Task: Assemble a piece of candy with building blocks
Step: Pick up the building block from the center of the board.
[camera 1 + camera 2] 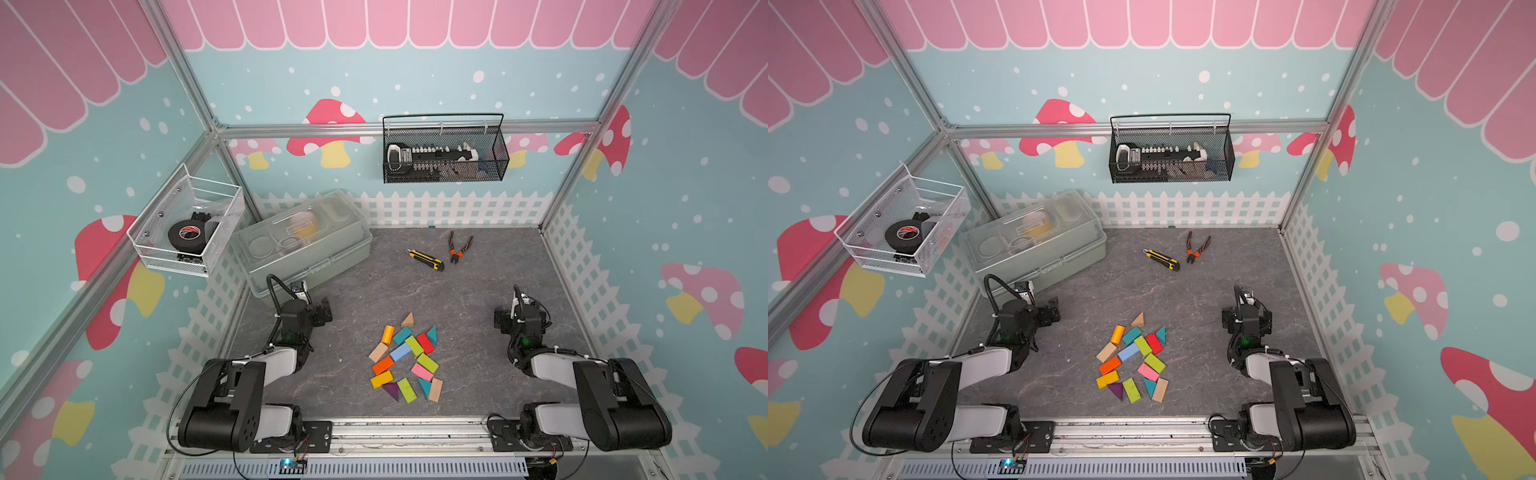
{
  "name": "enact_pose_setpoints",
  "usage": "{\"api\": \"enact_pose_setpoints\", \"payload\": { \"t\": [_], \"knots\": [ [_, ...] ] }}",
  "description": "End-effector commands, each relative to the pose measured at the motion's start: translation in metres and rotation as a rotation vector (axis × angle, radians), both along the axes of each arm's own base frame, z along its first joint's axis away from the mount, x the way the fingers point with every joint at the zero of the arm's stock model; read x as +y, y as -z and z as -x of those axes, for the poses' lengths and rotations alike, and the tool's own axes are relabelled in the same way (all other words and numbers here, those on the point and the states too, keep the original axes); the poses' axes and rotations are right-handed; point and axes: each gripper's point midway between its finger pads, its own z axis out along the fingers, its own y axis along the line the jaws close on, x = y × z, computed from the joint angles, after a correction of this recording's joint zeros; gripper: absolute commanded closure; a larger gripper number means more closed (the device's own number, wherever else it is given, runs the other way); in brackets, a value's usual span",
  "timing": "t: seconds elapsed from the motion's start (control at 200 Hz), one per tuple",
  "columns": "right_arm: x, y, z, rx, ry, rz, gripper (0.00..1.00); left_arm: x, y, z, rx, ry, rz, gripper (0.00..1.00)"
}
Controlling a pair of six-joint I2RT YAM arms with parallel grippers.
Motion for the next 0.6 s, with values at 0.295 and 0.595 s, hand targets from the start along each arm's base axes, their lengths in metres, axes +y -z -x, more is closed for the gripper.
{"api": "enact_pose_setpoints", "payload": {
  "t": [0.295, 0.595],
  "knots": [
    [0.0028, -0.0369, -0.0433, -0.202, -0.034, 0.025, 0.01, 0.0123, -0.0361, -0.043, -0.18, -0.024, -0.079, 0.01],
    [0.0027, -0.0368, -0.0433, -0.201, -0.034, 0.025, 0.01, 0.0125, -0.0362, -0.043, -0.181, -0.025, -0.079, 0.01]
  ]
}}
